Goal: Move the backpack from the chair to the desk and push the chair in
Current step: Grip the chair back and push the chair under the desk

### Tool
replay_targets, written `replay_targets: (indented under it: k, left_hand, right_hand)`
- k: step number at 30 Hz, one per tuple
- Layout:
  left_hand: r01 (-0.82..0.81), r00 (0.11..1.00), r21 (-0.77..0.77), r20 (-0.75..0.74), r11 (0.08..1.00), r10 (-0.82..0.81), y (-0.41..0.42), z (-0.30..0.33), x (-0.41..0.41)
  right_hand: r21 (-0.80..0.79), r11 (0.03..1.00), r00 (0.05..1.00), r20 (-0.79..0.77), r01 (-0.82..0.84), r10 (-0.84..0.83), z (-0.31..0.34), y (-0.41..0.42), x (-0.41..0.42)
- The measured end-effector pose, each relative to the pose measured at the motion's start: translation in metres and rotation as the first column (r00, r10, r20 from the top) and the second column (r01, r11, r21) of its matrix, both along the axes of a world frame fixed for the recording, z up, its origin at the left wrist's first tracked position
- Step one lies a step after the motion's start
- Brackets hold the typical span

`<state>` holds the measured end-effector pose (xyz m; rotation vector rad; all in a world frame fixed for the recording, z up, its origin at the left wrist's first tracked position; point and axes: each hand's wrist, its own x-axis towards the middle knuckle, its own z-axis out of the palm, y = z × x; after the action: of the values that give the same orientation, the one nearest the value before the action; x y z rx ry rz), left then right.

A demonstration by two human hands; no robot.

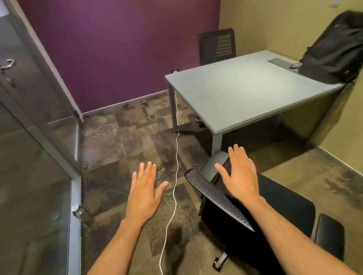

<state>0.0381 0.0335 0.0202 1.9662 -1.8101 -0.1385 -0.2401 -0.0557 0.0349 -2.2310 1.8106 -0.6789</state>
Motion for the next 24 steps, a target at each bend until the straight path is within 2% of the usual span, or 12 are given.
replay_targets:
  k: [5, 11, 17, 24]
  left_hand:
    - [0.203, 0.978, 0.006, -0.041, 0.979, -0.202, -0.039, -0.001, -0.026]
    - [0.413, 0.910, 0.012, -0.057, 0.911, -0.412, -0.072, 0.001, -0.051]
    - [0.578, 0.814, 0.014, -0.067, 0.816, -0.576, -0.082, -0.001, -0.078]
    - [0.663, 0.748, 0.069, -0.074, 0.745, -0.659, -0.088, -0.017, -0.094]
  right_hand:
    - [-0.002, 0.977, 0.976, -0.018, 0.215, -0.215, -0.001, 0.015, -0.043]
    - [0.016, 0.899, 0.899, -0.004, 0.439, -0.439, -0.002, 0.054, -0.077]
    - [0.037, 0.810, 0.810, -0.025, 0.586, -0.585, -0.011, 0.097, -0.091]
    - [0.198, 0.720, 0.746, -0.126, 0.665, -0.654, -0.027, 0.138, -0.107]
